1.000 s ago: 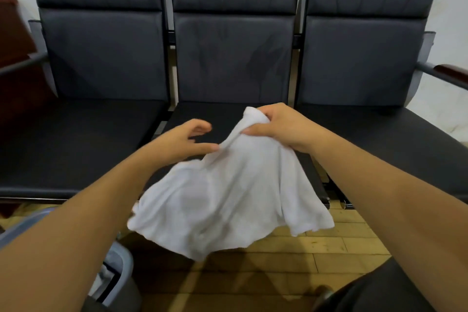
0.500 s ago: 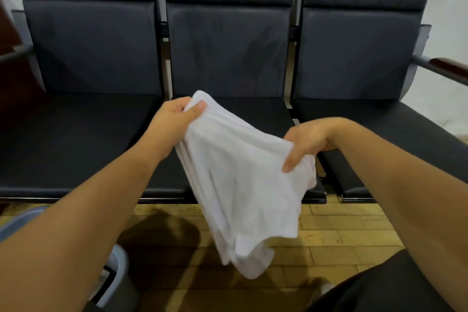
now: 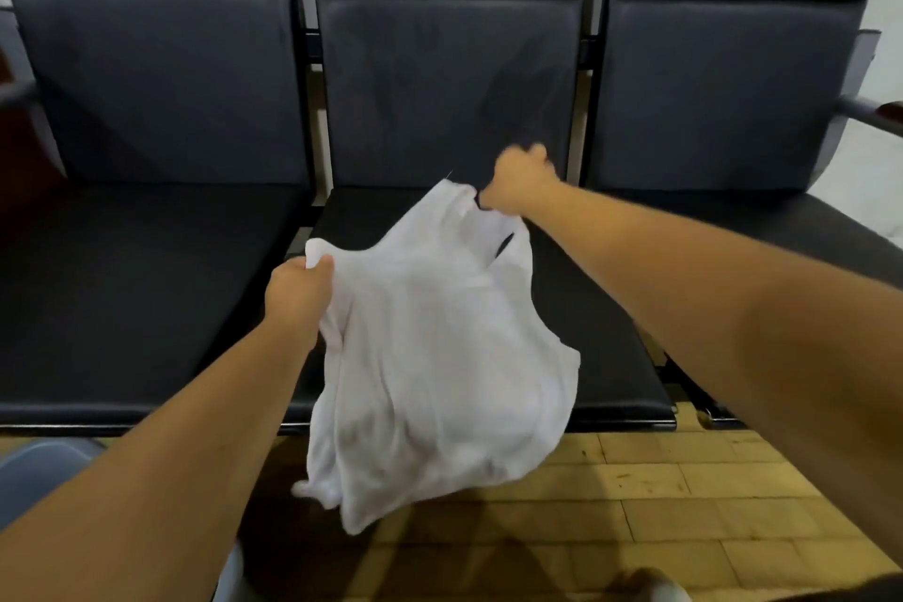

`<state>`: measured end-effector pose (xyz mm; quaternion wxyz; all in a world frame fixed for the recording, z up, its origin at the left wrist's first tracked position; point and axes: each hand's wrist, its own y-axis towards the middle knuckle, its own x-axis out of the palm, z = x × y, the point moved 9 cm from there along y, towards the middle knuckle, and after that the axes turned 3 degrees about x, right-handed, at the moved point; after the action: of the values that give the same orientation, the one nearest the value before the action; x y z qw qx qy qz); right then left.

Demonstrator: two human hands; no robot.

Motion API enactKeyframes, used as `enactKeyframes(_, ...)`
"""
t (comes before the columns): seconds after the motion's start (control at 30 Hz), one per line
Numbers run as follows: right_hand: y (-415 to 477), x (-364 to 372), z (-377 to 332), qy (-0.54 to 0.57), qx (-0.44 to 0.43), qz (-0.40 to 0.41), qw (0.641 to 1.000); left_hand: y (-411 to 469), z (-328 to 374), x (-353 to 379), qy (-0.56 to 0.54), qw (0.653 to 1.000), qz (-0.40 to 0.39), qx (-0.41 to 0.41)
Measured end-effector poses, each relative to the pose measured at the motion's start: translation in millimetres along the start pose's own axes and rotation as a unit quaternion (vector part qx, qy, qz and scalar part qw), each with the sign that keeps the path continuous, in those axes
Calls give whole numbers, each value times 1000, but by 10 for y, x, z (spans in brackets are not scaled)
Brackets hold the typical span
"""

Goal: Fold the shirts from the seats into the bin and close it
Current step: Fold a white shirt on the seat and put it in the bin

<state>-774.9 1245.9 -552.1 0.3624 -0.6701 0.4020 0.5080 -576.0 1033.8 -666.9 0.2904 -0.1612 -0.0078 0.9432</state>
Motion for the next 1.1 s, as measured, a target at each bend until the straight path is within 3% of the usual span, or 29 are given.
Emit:
enactKeyframes(0.1, -539, 719, 437, -19, 93, -200, 975, 103, -210, -55, 66, 997, -7, -30)
enactKeyframes(0.2, -856, 1092, 784, -57, 139, -292, 944, 127, -280, -83, 73, 996, -16, -37)
enactKeyframes(0.3, -950, 1331, 861, -79, 144, -345, 924, 75, -318, -96, 60, 997, -29, -46)
enactKeyframes(0.4, -969, 1410, 914, -46, 136, -349, 926, -28, -318, -98, 45, 996, -47, -60)
enactKeyframes(0.5, -965, 1292, 1039, 167, 170, -324, 916, -143, -226, -135, 11, 997, -49, -62)
enactKeyframes(0.63, -997, 915, 1189, 549, 234, -262, 759, -233, -113, -289, -117, 988, -64, -73)
enactKeyframes(0.77, -985, 472, 1430, 725, 247, -165, 621, -311, 97, -534, -248, 965, -45, -76)
enactKeyframes(0.83, -969, 268, 1487, 768, 227, -137, 583, -322, 241, -626, -277, 957, -41, -70)
enactKeyframes(0.9, -920, 88, 1526, 752, 205, -118, 615, -325, 411, -646, -261, 962, -52, -55)
enactKeyframes(1.0, -801, -155, 1542, 667, 203, -83, 712, -303, 726, -613, -238, 969, -67, -27)
enactKeyframes(1.1, -595, -497, 1607, 566, 212, 9, 797, -178, 1097, -562, -223, 972, -79, -10)
